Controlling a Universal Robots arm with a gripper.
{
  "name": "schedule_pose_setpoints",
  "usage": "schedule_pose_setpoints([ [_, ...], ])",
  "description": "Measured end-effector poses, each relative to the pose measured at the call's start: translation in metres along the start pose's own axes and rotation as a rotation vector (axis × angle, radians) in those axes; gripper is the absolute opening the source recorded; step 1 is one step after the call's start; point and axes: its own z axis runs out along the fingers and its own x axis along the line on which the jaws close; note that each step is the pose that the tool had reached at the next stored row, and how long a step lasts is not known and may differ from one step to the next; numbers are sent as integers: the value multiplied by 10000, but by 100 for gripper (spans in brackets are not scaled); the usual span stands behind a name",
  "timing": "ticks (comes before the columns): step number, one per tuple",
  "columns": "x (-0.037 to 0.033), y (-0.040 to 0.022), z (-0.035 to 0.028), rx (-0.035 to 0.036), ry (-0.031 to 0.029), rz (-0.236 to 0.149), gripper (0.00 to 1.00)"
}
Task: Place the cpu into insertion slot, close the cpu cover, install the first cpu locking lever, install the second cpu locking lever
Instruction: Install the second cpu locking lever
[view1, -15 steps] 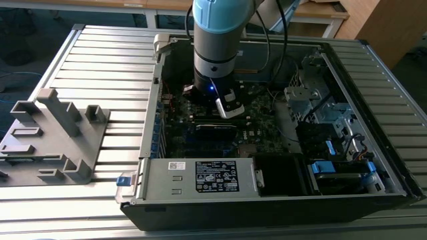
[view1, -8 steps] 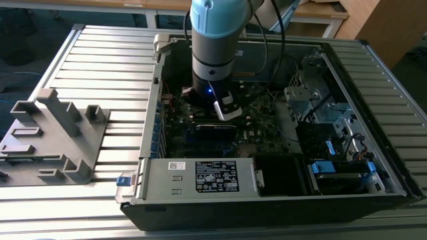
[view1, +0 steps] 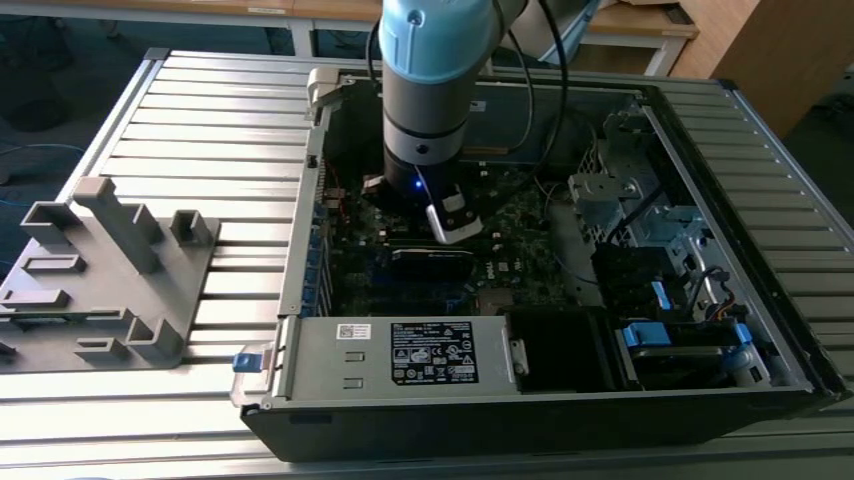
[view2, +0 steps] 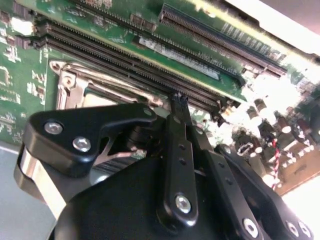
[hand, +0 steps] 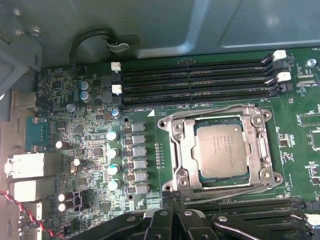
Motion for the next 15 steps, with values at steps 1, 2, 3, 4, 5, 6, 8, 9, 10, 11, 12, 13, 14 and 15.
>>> schedule_pose_setpoints([
  [1,1,-1,2,-26,5,0,11],
  [2,2,-2,3,-55,9,1,11],
  [3,1,-1,4,-70,9,1,11],
  [4,1,-1,4,-72,9,1,11],
  [5,1,-1,4,-74,9,2,11],
  [6,1,-1,4,-75,8,1,11],
  [8,1,2,-12,-76,9,0,11],
  [9,1,5,-30,-75,9,0,11],
  [10,1,9,-50,-74,9,1,11],
  [11,2,12,-66,-74,9,1,11],
  [12,2,14,-73,-73,9,1,11],
  [13,1,14,-73,-77,8,0,11],
  [14,1,14,-77,-76,9,0,11],
  [15,0,14,-83,-73,11,0,11],
])
